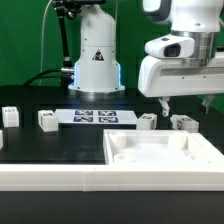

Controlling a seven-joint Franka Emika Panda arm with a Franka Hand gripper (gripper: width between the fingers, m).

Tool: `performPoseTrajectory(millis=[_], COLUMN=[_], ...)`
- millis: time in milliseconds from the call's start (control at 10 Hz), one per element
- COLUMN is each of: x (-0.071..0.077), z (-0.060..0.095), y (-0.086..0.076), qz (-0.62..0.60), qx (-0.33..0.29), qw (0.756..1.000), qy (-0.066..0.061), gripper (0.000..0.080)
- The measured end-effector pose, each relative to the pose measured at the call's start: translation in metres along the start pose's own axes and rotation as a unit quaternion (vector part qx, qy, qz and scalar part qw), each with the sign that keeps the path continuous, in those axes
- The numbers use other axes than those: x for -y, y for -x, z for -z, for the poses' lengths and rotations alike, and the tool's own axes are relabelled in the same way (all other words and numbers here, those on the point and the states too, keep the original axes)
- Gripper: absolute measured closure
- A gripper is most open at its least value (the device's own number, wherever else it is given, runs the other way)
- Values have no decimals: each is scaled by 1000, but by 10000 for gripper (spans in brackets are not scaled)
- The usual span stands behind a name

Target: Assemble one leg

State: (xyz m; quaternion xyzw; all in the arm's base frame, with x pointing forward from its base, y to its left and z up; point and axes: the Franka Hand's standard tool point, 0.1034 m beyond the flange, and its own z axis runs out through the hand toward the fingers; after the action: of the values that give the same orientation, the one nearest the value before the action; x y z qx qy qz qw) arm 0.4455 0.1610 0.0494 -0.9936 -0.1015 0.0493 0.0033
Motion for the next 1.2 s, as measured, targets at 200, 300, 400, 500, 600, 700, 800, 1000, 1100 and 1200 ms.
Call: performPoseTrajectory(millis=[200,300,400,500,600,700,800,1000,1100,1200], x=[0,-2,-2,-3,-4,-1,0,6,8,8], z=[7,6,4,1,-2,-5,-4,-4,-6,-10], y=[-3,0,-1,0,5,1,4,3,0,0], qz=[0,-1,-2,-2,-3,-2,0,2,3,3], qx=[67,107,135,156,194,212,247,309,326,342], qw=[998,994,991,988,981,977,969,950,945,939], qy=[11,16,19,21,25,26,30,30,30,31], gripper=[150,150,150,150,150,150,150,150,150,150])
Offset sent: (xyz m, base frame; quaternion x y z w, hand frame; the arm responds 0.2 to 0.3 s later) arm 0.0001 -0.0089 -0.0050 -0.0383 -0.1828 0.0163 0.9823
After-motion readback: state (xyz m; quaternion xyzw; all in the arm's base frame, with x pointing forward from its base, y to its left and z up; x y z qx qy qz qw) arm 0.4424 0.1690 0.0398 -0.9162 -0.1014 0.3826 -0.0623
